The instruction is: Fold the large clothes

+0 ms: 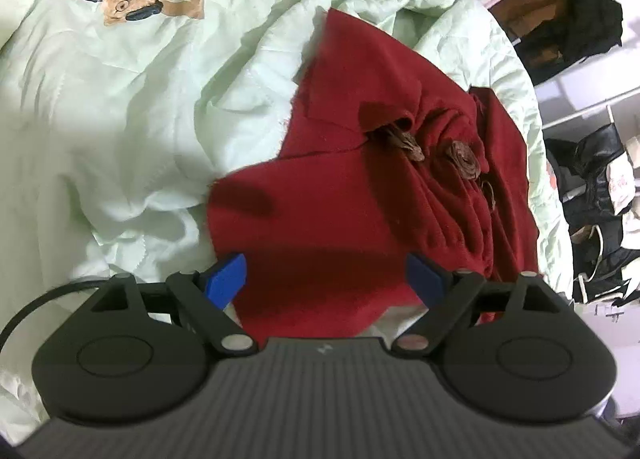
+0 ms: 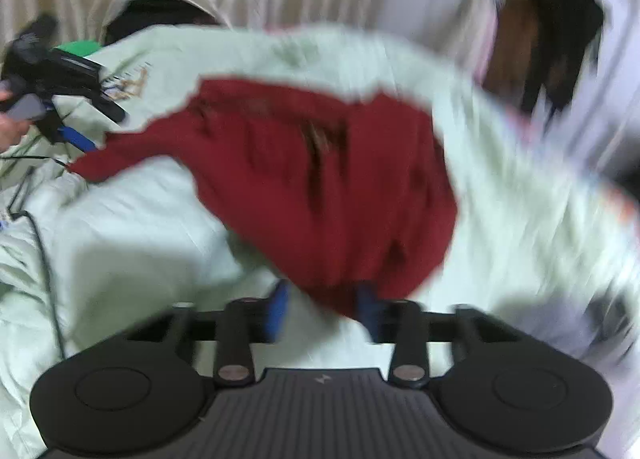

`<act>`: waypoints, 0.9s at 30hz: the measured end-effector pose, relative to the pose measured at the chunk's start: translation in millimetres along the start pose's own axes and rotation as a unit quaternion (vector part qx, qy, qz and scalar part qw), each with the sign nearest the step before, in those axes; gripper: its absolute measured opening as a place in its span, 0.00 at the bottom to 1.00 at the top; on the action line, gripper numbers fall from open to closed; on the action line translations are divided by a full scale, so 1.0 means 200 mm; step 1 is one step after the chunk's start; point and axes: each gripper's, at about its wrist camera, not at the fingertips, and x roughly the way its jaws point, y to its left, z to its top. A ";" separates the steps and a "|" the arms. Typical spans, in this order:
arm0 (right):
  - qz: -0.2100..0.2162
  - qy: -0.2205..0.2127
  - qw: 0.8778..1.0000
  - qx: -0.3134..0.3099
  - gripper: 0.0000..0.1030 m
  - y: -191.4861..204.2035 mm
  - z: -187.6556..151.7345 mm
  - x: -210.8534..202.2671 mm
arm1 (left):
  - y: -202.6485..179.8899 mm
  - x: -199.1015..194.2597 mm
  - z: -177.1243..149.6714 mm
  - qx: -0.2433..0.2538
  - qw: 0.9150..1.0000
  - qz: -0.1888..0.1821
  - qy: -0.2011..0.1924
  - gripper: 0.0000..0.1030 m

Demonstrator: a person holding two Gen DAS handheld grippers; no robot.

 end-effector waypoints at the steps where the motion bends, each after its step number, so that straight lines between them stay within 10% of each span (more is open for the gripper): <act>1: 0.012 -0.016 0.999 -0.043 0.49 0.09 0.06 -0.02 | 0.01 0.00 0.00 -0.001 1.000 -0.005 0.001 0.85; 8: 0.077 -0.068 0.946 -0.308 0.54 0.63 0.41 0.24 | 0.09 -0.05 0.01 -0.039 0.998 -0.051 0.008 0.85; 14: 0.095 -0.004 0.890 -0.446 0.55 0.91 0.44 0.67 | 0.18 -0.13 0.04 -0.057 0.996 -0.069 -0.021 0.89; 16: 0.105 0.008 0.884 -0.456 0.39 0.97 0.43 0.76 | 0.22 -0.13 0.05 -0.072 0.994 -0.076 -0.019 0.89; 17: 0.111 0.013 0.889 -0.443 0.07 0.97 0.44 0.79 | 0.23 -0.13 0.05 -0.078 0.993 -0.081 -0.018 0.89; 22: 0.174 -0.018 0.979 -0.103 0.09 0.50 0.69 0.79 | 0.33 -0.15 0.09 -0.139 0.983 -0.117 -0.038 0.89; 27: 0.282 -0.024 0.938 0.202 0.09 -0.05 0.76 0.80 | 0.30 -0.11 0.17 -0.198 0.948 -0.247 -0.041 1.00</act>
